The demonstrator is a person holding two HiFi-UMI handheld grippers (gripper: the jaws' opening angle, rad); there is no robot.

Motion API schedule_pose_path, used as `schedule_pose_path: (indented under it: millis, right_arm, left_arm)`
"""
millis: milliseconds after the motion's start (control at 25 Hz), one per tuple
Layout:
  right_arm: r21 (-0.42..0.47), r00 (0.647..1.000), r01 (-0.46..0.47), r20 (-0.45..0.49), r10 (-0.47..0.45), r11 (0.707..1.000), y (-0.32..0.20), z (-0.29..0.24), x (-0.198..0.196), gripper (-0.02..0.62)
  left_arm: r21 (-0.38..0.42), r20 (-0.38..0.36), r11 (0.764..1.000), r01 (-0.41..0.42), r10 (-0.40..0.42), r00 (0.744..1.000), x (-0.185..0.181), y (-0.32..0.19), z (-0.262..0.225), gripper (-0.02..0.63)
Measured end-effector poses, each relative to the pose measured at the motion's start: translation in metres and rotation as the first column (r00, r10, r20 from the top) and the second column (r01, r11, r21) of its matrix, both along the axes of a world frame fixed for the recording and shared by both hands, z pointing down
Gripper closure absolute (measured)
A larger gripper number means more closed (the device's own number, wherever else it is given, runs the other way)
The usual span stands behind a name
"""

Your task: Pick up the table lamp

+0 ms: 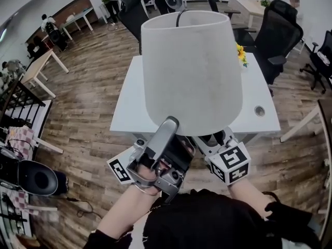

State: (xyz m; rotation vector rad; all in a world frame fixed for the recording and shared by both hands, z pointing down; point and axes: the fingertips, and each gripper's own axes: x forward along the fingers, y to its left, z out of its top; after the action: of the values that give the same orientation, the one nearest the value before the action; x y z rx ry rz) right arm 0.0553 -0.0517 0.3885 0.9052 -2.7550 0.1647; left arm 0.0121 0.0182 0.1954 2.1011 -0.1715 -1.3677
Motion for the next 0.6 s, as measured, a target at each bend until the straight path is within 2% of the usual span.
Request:
schedule_pose_path:
  millis: [200,360,600]
  right_arm:
    - [-0.013,1.0,0.031,0.003,-0.031,0.999,0.011,0.009,0.014,0.379]
    - [-0.015,0.999,0.042,0.012,-0.042,0.999,0.016,0.011,0.019,0.376]
    - [-0.013,0.997,0.07,0.016,-0.07,0.997,0.024,0.009,0.017,0.373]
  left_arm:
    - [-0.004,0.0,1.0,0.015,-0.015,1.0,0.018,0.008,0.007,0.594]
    - [0.002,0.031,1.0,0.024,-0.024,0.999,0.028,0.015,0.011,0.594]
    - [0.0,0.038,0.999,0.052,-0.052,0.998,0.03,0.021,0.01,0.594]
